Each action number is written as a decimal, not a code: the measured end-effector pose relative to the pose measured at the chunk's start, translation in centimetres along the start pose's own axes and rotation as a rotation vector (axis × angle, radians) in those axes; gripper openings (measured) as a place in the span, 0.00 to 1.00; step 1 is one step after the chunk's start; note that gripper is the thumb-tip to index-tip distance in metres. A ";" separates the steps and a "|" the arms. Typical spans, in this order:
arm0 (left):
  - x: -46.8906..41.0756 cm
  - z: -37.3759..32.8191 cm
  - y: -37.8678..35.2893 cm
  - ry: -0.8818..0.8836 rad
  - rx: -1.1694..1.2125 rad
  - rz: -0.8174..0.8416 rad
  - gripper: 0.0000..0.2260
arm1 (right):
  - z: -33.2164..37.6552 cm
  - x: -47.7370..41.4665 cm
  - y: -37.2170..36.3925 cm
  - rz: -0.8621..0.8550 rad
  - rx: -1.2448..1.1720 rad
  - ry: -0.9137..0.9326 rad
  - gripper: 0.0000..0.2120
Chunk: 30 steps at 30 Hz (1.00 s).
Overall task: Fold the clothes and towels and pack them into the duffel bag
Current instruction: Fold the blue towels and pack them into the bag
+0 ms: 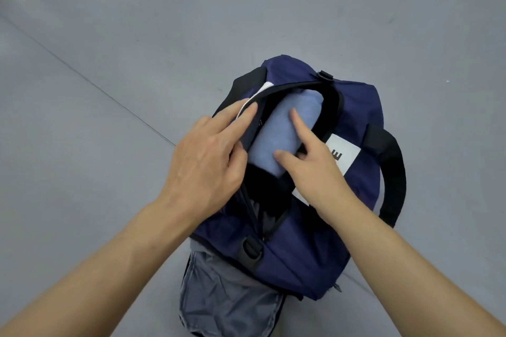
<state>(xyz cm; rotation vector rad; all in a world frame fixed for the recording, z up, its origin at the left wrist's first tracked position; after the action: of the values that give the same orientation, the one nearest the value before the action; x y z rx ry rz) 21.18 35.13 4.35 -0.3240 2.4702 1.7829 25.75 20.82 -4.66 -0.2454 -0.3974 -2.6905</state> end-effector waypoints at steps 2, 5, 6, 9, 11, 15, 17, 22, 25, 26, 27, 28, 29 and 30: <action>-0.1 0.1 0.3 -0.010 0.003 -0.003 0.27 | -0.2 -3.0 -0.8 -0.018 -0.011 0.006 0.36; -0.4 0.7 0.6 -0.015 -0.012 -0.009 0.28 | -2.9 -7.3 -2.1 -0.007 0.021 -0.033 0.36; -0.6 1.1 0.7 -0.016 -0.027 -0.011 0.28 | -4.3 -8.2 -2.6 0.014 0.058 -0.049 0.37; -1.1 2.1 0.9 -0.018 -0.067 -0.014 0.29 | -7.5 -9.0 -3.4 0.098 0.241 -0.069 0.38; -1.1 2.4 0.9 -0.041 -0.078 -0.012 0.29 | -8.2 -9.2 -3.5 0.126 0.332 -0.048 0.38; -0.9 3.4 -0.4 -0.019 -0.067 0.036 0.28 | -8.3 -9.8 -3.8 0.156 0.372 -0.046 0.40; -0.5 3.5 -1.2 -0.012 -0.038 0.063 0.29 | -8.3 -9.8 -4.3 0.193 0.375 -0.052 0.45; 0.0 2.8 -1.6 -0.012 0.008 0.088 0.29 | -8.3 -10.7 -5.6 0.304 0.644 -0.050 0.50; 0.2 2.8 -1.8 -0.008 0.005 0.095 0.30 | -8.4 -11.3 -5.9 0.326 0.783 -0.135 0.50; 0.3 2.9 -1.9 0.002 0.003 0.099 0.30 | -8.3 -11.4 -5.9 0.317 0.805 -0.162 0.50; 0.4 3.0 -2.0 0.016 0.001 0.100 0.30 | -8.2 -11.3 -5.8 0.310 0.817 -0.180 0.51; 0.5 3.0 -2.0 0.031 -0.001 0.099 0.30 | -8.0 -11.1 -5.7 0.304 0.823 -0.186 0.51; 0.5 3.0 -2.2 0.043 0.000 0.099 0.30 | -7.6 -10.7 -5.5 0.297 0.826 -0.178 0.50; 0.6 2.9 -2.4 0.046 -0.001 0.106 0.30 | -7.3 -10.3 -5.2 0.282 0.822 -0.159 0.49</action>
<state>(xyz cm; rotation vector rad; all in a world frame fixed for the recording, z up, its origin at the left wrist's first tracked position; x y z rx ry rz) 20.94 37.13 1.11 -0.2413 2.5630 1.8360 32.05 26.89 -15.09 -0.2397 -1.3427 -2.0319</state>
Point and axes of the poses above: each hand's wrist, its own x-axis away from the middle knuckle, its own y-axis out of the back of the hand, z = x × y, the point moved 10 cm from there along -x, towards the middle knuckle, and after that the axes turned 6 degrees about y, right-handed, at the moved point
